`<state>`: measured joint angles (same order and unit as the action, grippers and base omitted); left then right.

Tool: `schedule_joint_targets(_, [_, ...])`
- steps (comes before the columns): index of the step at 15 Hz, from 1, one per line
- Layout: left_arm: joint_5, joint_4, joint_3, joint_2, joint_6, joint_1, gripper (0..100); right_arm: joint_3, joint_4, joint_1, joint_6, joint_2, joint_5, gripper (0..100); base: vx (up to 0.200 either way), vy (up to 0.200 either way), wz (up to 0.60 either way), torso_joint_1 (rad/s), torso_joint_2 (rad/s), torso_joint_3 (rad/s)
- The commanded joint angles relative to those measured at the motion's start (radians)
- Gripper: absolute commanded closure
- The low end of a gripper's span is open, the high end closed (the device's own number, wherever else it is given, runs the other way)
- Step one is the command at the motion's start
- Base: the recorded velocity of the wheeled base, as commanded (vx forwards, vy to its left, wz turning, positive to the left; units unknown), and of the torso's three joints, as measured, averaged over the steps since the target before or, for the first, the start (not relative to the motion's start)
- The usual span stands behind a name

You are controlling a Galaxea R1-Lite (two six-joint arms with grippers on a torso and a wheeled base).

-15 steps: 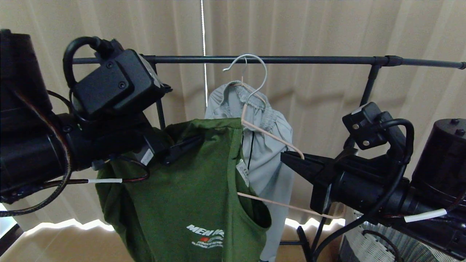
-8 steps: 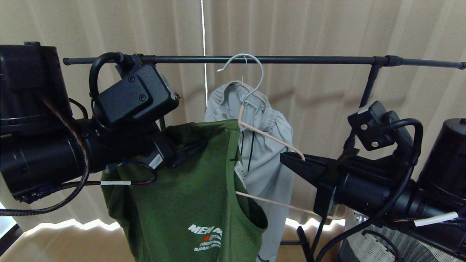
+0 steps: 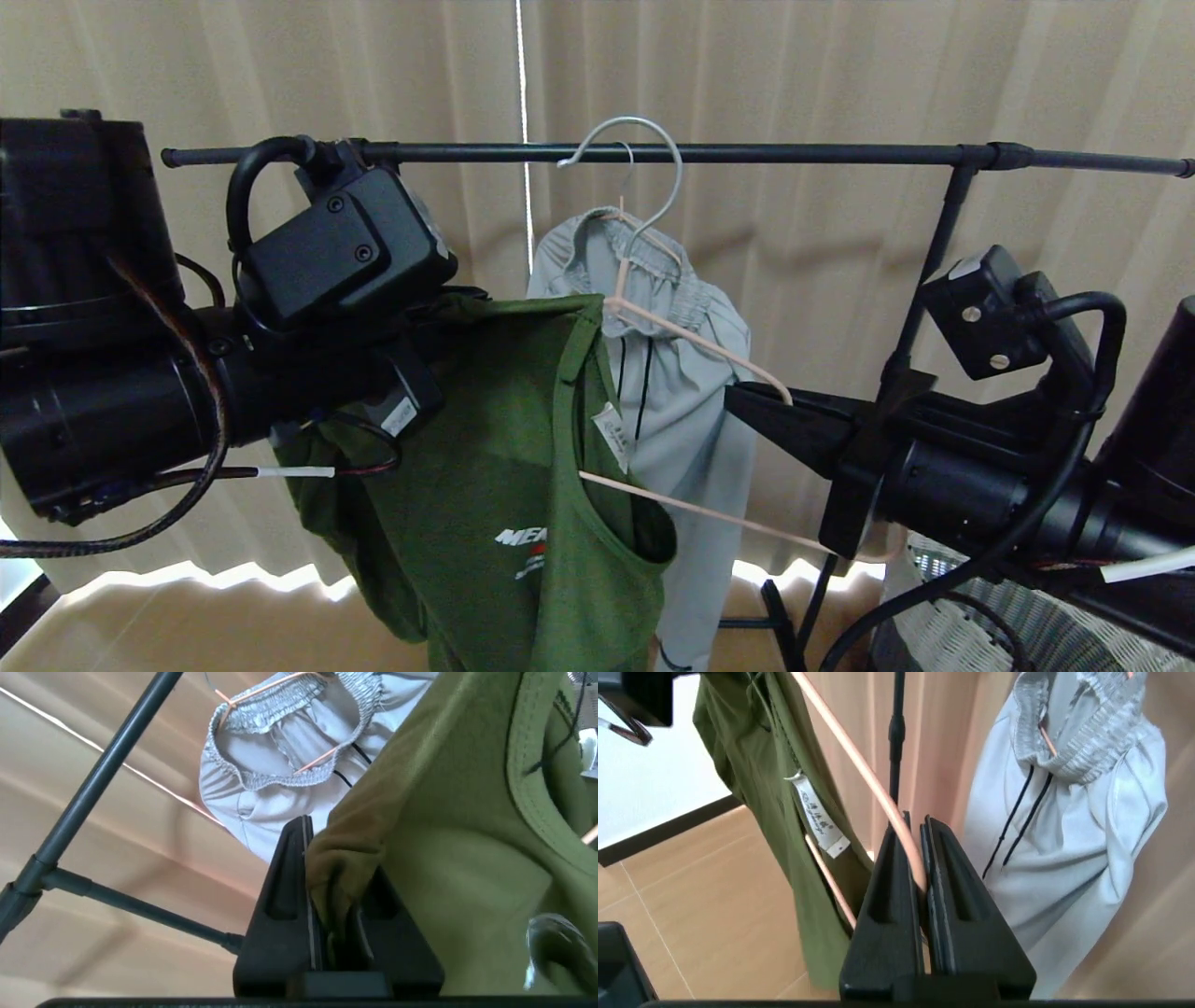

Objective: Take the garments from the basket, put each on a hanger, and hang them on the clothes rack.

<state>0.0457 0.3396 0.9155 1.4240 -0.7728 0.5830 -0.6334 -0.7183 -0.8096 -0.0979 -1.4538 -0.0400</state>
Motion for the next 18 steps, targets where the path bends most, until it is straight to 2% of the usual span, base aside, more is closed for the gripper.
schedule_joint_targets(1, [0.000,0.003,-0.014,-0.001,0.001,-0.002,100,0.001,-0.012,0.000,0.000,0.007,0.000,100,0.000,0.000,0.00,0.000,0.00,0.000])
schedule_joint_targets(2, [0.002,0.006,-0.024,-0.005,0.004,-0.002,100,0.006,-0.026,0.001,0.000,0.007,0.002,100,0.000,0.000,0.00,0.000,0.00,0.000])
schedule_joint_targets(4, [0.003,0.081,-0.066,-0.016,0.009,-0.002,100,0.027,-0.039,0.001,0.004,0.016,0.009,100,0.000,0.000,0.00,0.000,0.00,0.000])
schedule_joint_targets(5, [0.003,0.102,-0.072,-0.016,0.010,-0.002,100,0.031,-0.038,0.001,0.004,0.018,0.011,0,0.000,0.000,0.00,0.000,0.00,0.000])
schedule_joint_targets(6, [0.003,0.150,-0.081,-0.011,0.021,-0.002,100,0.038,-0.038,0.001,0.004,0.020,0.012,0,0.000,0.000,0.00,0.000,0.00,0.000])
schedule_joint_targets(9, [-0.007,0.153,-0.083,-0.013,0.032,-0.005,100,0.041,-0.044,0.007,0.003,0.018,0.019,0,0.000,0.000,0.00,0.000,0.00,0.000])
schedule_joint_targets(11, [-0.078,0.153,-0.087,-0.016,0.032,-0.006,100,0.037,-0.044,0.038,0.007,0.023,0.017,0,0.000,0.000,0.00,0.000,0.00,0.000])
schedule_joint_targets(12, [-0.168,0.153,-0.089,-0.016,0.032,-0.009,100,0.041,-0.044,0.069,0.035,0.023,0.017,0,0.000,0.000,0.00,0.000,0.00,0.000])
schedule_joint_targets(13, [-0.173,0.153,-0.090,-0.016,0.032,-0.009,100,0.043,-0.044,0.073,0.040,0.023,0.017,0,0.000,0.000,0.00,0.000,0.00,0.000])
schedule_joint_targets(14, [-0.288,0.154,-0.116,-0.034,0.032,-0.012,100,0.057,-0.044,0.145,0.087,0.021,0.017,0,0.000,0.000,0.00,0.000,0.00,0.000])
schedule_joint_targets(16, [-0.353,0.154,-0.130,-0.039,0.040,-0.035,100,0.057,-0.044,0.179,0.098,0.024,0.017,0,0.000,0.000,0.00,0.000,0.00,0.000])
schedule_joint_targets(18, [-0.380,0.154,-0.129,-0.039,0.076,-0.055,100,0.077,-0.044,0.181,0.098,0.033,0.014,0,0.000,0.000,0.00,0.000,0.00,0.000])
